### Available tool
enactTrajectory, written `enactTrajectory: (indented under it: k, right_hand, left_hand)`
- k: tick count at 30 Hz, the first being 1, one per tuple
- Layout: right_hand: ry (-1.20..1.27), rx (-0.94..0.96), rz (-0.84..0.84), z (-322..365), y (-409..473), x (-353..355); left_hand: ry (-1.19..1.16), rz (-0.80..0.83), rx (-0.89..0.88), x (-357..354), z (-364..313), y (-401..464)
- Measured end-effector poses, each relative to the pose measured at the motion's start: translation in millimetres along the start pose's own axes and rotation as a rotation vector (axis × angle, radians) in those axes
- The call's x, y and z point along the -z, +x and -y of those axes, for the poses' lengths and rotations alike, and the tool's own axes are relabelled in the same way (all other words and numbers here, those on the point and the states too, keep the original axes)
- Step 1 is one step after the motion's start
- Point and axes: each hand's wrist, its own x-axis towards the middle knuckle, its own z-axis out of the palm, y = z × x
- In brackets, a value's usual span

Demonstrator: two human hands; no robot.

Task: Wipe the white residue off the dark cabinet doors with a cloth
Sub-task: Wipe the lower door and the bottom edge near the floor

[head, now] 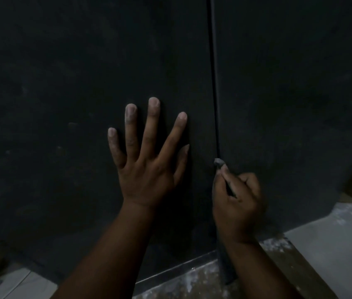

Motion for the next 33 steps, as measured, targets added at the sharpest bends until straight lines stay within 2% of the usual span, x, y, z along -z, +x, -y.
enactTrajectory:
  k: [5,11,14,16,19,23,24,27,29,33]
  right_hand:
    - [0.034,0.109,-0.019,18.0,32.1,-7.2]
    - [0.079,0.126,-0.062,21.8,43.6,-19.3]
    - [0.057,0.104,0.022,6.4,11.6,-8.7]
    - [0.071,0.017,0.134,-3.0,-8.5,4.6]
    - [0.192,-0.270,0.274,-5.8,-12.4,25.4]
    - [0.369,-0.563,0.206,5.4,17.9,45.9]
    - [0.412,-0.602,0.190,7.8,23.4,49.0]
    - [0.506,-0.661,0.221,14.4,29.7,56.0]
    - [0.541,-0.687,0.259,13.7,25.9,59.5]
    - [0.696,-0.716,0.452,5.0,24.3,65.3]
  left_hand:
    - [0.035,-0.007,0.012,-0.8,-2.8,-0.8]
    - [0.049,0.000,0.018,-0.7,-6.0,-2.4]
    - [0.057,0.020,0.036,1.0,-9.6,-2.9]
    - [0.002,0.041,0.086,3.4,-17.0,-7.1]
    - [-0.194,0.102,0.201,13.0,-39.1,-29.5]
    - [-0.540,0.185,0.327,35.5,-79.3,-69.4]
    - [-0.681,0.210,0.430,41.3,-89.4,-72.9]
    - [-1.155,0.328,0.907,53.5,-116.2,-54.8]
    - [-1.280,0.384,0.997,53.9,-125.8,-39.6]
    - [-1.324,0.451,1.094,48.8,-131.0,-27.1]
